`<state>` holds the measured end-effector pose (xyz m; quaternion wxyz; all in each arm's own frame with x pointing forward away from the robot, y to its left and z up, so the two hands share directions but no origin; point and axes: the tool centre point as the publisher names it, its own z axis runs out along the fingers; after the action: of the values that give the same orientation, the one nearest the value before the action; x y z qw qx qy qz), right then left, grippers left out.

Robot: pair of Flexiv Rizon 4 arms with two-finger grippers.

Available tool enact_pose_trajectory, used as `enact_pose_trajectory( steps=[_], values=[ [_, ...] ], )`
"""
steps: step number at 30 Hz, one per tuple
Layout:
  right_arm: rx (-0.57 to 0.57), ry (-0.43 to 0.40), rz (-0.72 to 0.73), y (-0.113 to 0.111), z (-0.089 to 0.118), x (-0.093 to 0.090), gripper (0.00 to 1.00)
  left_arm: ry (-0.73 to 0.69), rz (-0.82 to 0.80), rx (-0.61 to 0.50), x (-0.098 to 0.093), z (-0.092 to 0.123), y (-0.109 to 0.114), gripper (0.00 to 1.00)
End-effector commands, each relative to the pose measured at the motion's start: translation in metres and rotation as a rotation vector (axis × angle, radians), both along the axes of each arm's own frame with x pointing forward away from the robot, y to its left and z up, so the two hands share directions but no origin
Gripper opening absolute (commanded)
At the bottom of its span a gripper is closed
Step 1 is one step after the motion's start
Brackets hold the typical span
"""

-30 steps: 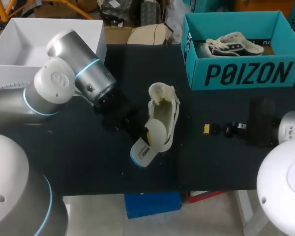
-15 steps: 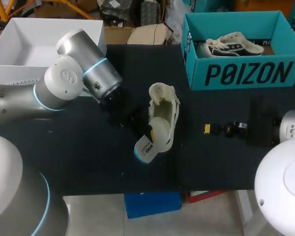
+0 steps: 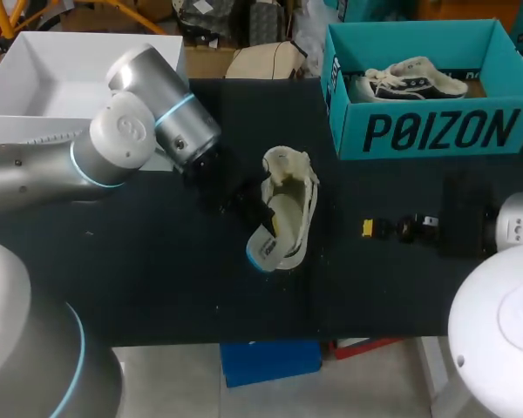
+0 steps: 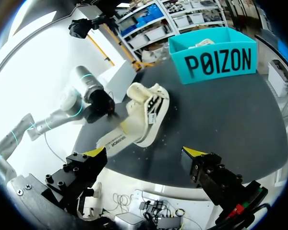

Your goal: Take the shoe out of the shoebox, open the shoe tongue, remove and reinsert the insole, then place the shoe into the shoebox

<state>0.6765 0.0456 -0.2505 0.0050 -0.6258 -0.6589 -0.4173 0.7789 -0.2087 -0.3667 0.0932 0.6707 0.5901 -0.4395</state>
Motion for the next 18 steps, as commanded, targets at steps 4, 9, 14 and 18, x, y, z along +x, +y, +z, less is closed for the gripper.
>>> enact_pose_trajectory(
  steps=[4, 9, 14, 18],
  values=[
    [0.001, 0.013, 0.01, -0.002, 0.002, 0.002, 1.0, -0.033, 0.028, 0.021, 0.015, -0.001, -0.006, 0.27],
    [0.001, 0.013, 0.01, -0.002, 0.002, 0.002, 1.0, -0.061, 0.029, 0.016, 0.009, 0.011, -0.006, 1.0],
    [0.001, 0.013, 0.01, -0.002, 0.002, 0.002, 1.0, -0.084, 0.026, 0.023, -0.01, 0.023, 0.004, 1.0],
    [0.001, 0.013, 0.01, -0.002, 0.002, 0.002, 1.0, -0.096, 0.012, 0.038, -0.027, 0.032, 0.012, 0.97]
  ],
)
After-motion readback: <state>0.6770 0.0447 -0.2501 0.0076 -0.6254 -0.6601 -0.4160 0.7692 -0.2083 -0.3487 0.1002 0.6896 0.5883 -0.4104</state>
